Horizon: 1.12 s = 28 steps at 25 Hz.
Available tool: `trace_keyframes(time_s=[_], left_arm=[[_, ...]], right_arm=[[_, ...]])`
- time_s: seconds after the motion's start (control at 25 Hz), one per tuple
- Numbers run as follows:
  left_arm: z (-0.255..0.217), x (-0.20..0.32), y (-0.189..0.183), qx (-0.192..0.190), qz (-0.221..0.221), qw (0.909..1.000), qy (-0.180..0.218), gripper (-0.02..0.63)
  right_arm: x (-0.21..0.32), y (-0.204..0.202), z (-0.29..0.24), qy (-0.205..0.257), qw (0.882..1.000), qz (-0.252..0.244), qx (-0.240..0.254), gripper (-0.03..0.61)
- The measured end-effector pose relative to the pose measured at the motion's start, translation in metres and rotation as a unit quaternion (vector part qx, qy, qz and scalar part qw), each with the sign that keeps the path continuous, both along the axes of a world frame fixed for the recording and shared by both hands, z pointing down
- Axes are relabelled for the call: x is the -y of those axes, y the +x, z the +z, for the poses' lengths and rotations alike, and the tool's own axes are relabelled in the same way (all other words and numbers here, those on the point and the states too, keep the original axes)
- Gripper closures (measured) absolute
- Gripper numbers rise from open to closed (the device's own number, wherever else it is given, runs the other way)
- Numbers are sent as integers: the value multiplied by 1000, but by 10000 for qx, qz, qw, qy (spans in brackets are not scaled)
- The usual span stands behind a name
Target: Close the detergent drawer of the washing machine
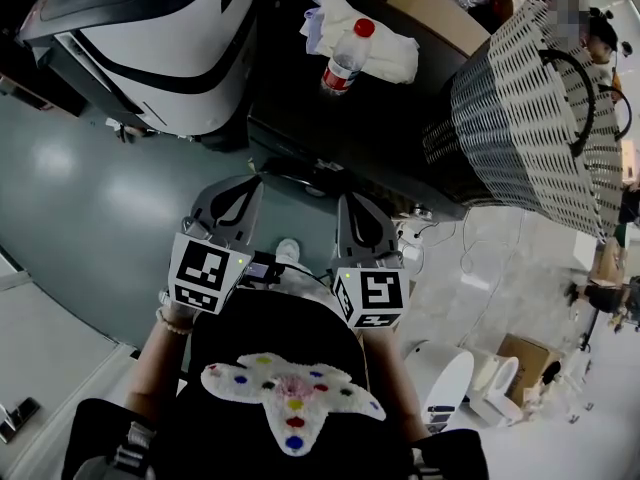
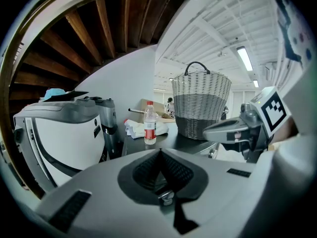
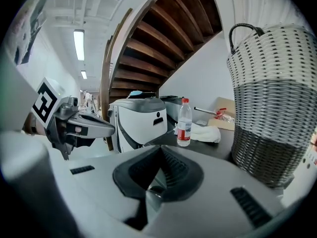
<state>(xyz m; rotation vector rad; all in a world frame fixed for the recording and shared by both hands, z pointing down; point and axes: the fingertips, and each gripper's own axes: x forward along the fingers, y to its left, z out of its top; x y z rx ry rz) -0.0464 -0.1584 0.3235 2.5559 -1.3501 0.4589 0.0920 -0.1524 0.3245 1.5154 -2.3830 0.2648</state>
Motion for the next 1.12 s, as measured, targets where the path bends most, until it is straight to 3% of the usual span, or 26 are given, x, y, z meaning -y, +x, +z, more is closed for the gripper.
trace_keyframes(time_s=[1.12], left_arm=[[4,-2,-9,22,-32,10000,-2,603]], right_arm=[[-9,-9,9,-151,9999,-35,-23,574]])
